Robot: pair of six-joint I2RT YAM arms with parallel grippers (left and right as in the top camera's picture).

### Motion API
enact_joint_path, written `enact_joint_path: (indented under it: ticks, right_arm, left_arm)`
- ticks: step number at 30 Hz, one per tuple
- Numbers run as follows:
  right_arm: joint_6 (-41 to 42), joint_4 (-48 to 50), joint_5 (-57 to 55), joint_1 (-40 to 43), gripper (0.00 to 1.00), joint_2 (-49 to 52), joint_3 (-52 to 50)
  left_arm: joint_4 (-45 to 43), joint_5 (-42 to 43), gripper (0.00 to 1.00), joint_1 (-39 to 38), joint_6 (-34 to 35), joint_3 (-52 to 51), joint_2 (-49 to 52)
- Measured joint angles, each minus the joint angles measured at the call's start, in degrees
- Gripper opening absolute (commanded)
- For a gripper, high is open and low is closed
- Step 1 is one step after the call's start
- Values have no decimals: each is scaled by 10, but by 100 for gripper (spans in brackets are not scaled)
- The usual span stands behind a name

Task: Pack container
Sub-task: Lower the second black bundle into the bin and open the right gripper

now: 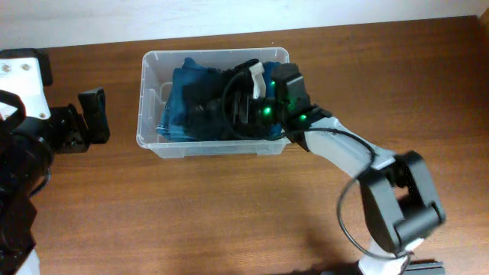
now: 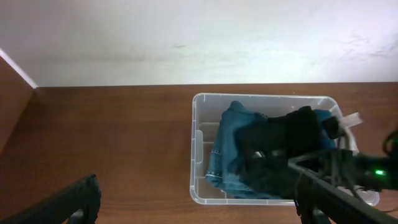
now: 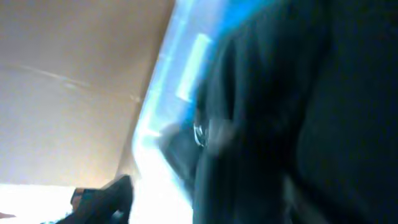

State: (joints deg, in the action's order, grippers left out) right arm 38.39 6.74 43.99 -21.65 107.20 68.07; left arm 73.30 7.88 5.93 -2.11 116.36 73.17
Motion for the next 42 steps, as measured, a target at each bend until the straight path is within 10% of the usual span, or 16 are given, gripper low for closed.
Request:
enact_joint_path:
  ticks: [9,19,22,31,42]
  right_arm:
    - [4,-73,1,23,80,-43,9]
    - [-92,-287,-132,0,45,-147,124]
    - [-152,-309,-209,-30,6,-147,138]
    - [-227,-304,-352,-50,4,-45,143]
    - [-260,-402,-341,-50,78,39,186]
  left_arm:
    - [0,0,99,0,0,0,0]
    - [0,0,100,0,0,0,0]
    - [0,0,99,0,0,0,0]
    - [0,0,99,0,0,0,0]
    - [0,0,100,0,0,0,0]
